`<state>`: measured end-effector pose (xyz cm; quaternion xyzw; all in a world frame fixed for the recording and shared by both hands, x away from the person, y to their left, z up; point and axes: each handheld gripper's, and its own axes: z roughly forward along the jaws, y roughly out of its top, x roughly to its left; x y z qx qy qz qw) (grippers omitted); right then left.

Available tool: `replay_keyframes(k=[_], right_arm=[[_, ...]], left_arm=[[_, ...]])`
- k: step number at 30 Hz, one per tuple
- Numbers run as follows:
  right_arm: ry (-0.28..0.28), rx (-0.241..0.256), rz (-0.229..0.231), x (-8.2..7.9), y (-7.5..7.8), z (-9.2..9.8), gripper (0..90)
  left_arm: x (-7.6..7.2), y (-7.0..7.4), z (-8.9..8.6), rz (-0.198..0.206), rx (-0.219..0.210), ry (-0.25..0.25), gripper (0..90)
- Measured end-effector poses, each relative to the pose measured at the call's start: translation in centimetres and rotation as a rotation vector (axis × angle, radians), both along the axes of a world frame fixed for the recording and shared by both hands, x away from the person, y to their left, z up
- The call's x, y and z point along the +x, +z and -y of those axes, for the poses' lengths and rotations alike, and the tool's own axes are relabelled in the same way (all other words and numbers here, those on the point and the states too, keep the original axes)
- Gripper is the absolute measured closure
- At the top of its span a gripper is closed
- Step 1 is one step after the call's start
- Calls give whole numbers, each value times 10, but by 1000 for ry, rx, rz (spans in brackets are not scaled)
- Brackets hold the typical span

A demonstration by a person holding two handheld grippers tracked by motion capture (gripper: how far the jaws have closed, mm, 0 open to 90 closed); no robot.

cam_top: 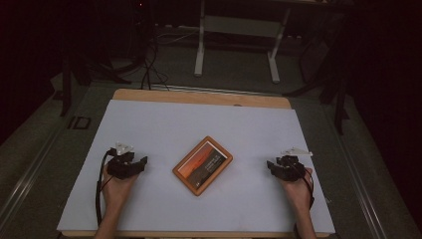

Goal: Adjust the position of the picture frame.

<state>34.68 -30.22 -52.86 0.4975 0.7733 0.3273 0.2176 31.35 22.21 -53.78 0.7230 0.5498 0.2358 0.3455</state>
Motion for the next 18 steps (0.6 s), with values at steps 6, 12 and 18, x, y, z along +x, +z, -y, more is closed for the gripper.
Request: replay_keyframes(k=[6, 12, 18], right_arm=[[40, 18, 21, -8, 9, -7, 528], [87, 48, 12, -12, 14, -15, 510], [143, 49, 6, -18, 18, -27, 519]], left_arm=[[-3, 1, 2, -12, -82, -135, 504], [-5, 4, 4, 9, -116, -209, 519], [-6, 6, 7, 14, -126, -260, 521]])
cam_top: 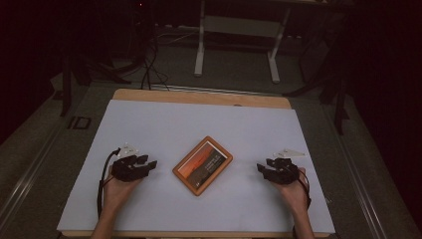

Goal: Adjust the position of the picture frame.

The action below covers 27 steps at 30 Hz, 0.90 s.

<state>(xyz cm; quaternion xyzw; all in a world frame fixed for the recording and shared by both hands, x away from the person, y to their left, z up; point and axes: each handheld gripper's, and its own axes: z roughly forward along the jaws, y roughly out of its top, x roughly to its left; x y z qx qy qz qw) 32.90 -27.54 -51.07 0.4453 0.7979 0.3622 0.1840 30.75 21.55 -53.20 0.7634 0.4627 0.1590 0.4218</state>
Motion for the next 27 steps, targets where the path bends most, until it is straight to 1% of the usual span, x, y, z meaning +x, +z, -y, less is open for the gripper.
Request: replay_keyframes(k=[1, 4, 6, 8, 9, 10, 11, 12, 13, 14, 15, 16, 18, 19, 21, 22, 23, 25, 27], right_arm=[[9, -1, -1, -1, 1, -2, 519], [43, 7, -6, -3, 2, -6, 534], [54, 3, -7, -5, 3, -8, 544], [63, 9, -10, -6, 4, -11, 546], [63, 9, -10, -6, 4, -11, 546], [69, 12, -9, -7, 4, -12, 546], [77, 9, -10, -9, 5, -14, 546], [78, 9, -6, -10, 6, -16, 546], [82, 12, -6, -11, 7, -16, 547], [84, 21, -5, -12, 7, -17, 549], [88, 28, -6, -12, 7, -18, 551], [95, 39, -12, -13, 7, -19, 552], [110, 47, -17, -14, 7, -22, 554], [117, 42, -16, -14, 7, -24, 554], [121, 39, -17, -15, 7, -26, 556], [129, 36, -19, -16, 7, -28, 560], [148, 33, -23, -17, 7, -32, 571], [164, 28, -25, -17, 6, -36, 593], [169, 25, -29, -17, 5, -38, 601]], left_arm=[[0, 1, 1, 3, -5, 0, 530], [-1, 6, 5, 5, 20, 11, 610], [-2, 10, 7, 31, 21, -5, 660], [-1, 13, 12, 46, 42, -17, 726], [-1, 13, 12, 46, 42, -17, 767], [0, 13, 15, 49, 49, -29, 767], [1, 12, 17, 43, 50, -38, 833], [2, 11, 19, 33, 53, -47, 869], [3, 11, 22, 28, 67, -57, 885], [4, 10, 24, 28, 76, -66, 889], [4, 10, 24, 28, 76, -66, 890], [5, 10, 31, 27, 80, -88, 892], [8, 10, 36, 25, 83, -105, 892], [9, 9, 37, 22, 82, -116, 892], [10, 8, 40, 20, 77, -122, 893], [13, 4, 45, 10, 85, -142, 893], [14, 2, 47, 6, 95, -149, 894], [16, -1, 53, -5, 104, -167, 894], [17, -3, 55, -8, 107, -174, 894]])
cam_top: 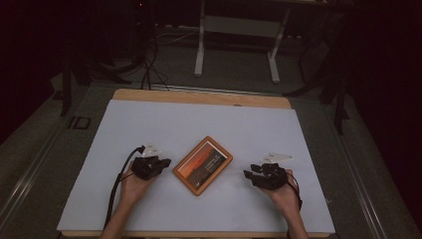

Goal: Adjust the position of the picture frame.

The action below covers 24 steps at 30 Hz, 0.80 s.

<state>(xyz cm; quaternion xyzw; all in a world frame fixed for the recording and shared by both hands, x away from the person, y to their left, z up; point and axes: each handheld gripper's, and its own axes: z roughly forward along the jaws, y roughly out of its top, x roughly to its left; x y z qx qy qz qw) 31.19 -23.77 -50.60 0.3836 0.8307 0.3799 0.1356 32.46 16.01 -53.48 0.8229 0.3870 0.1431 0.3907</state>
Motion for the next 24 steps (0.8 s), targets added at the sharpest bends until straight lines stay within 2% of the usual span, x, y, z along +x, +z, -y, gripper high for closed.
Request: replay_keyframes(k=[4, 6, 9, 11, 13, 14, 18, 20, 21, 22, 24], right_arm=[[32, -10, -17, -1, -3, -7, 617], [44, 3, -26, 0, -3, -6, 618], [48, 20, -34, 0, -3, -3, 615], [45, 27, -37, 1, -2, -1, 610], [45, 31, -39, 1, -2, -1, 610], [45, 40, -44, 1, -2, 1, 591], [63, 58, -59, 1, -1, 2, 547], [64, 64, -64, 1, 0, 3, 547], [71, 80, -70, 2, 0, 3, 501], [75, 89, -73, 2, 0, 3, 484], [82, 98, -77, 2, 0, 2, 463]], left_arm=[[-1, -4, 10, -5, 27, -46, 894], [-2, -3, 12, 0, 45, -44, 895], [-4, -3, 14, -9, 37, -57, 895], [-6, -2, 18, -6, 41, -82, 896], [-6, -2, 18, -6, 41, -82, 896], [-12, -1, 29, -8, 46, -122, 896], [-20, 0, 44, -31, 37, -196, 895], [-20, 0, 44, -31, 37, -196, 895], [-25, -1, 56, -54, 14, -262, 895], [-26, -1, 59, -64, 6, -282, 895], [-27, -1, 62, -66, 2, -295, 894]])
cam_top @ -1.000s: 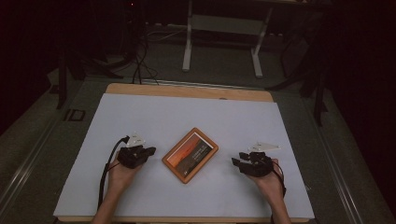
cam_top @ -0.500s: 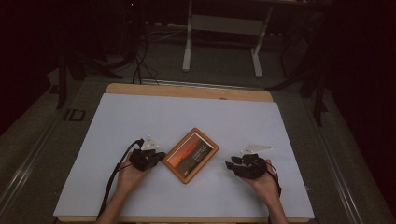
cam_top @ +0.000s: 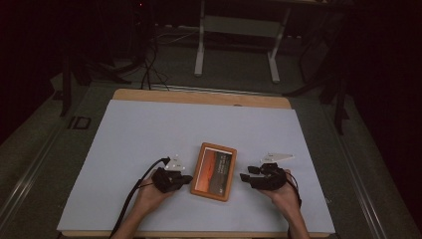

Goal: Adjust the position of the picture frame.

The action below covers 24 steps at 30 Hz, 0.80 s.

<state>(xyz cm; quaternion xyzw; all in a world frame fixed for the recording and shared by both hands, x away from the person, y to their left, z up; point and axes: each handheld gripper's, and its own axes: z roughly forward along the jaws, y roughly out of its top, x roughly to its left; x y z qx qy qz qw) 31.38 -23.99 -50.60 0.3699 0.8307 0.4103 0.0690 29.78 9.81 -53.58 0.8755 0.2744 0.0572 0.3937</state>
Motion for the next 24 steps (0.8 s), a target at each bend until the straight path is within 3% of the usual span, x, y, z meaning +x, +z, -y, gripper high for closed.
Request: replay_keyframes(k=[1, 2, 5, 9, 14, 17, 24], right_arm=[[5, 6, -3, 0, 0, 0, 443], [4, 18, -9, 0, 0, -2, 389], [0, 54, -22, 3, -1, -3, 339], [5, 94, -54, 6, -6, -9, 296], [18, 96, -83, 8, -14, -19, 286], [19, 92, -99, 9, -17, -23, 298], [33, 102, -137, 11, -23, -27, 366]], left_arm=[[-1, 0, 6, -4, -1, -16, 894], [-1, 0, 6, -3, -2, -2, 889], [2, 3, 0, -23, -42, 66, 801], [4, 9, -10, -68, -154, 123, 660], [7, 9, -10, -147, -271, 115, 465], [10, 5, -4, -178, -266, 119, 429], [14, -4, 8, -219, -239, 101, 447]])
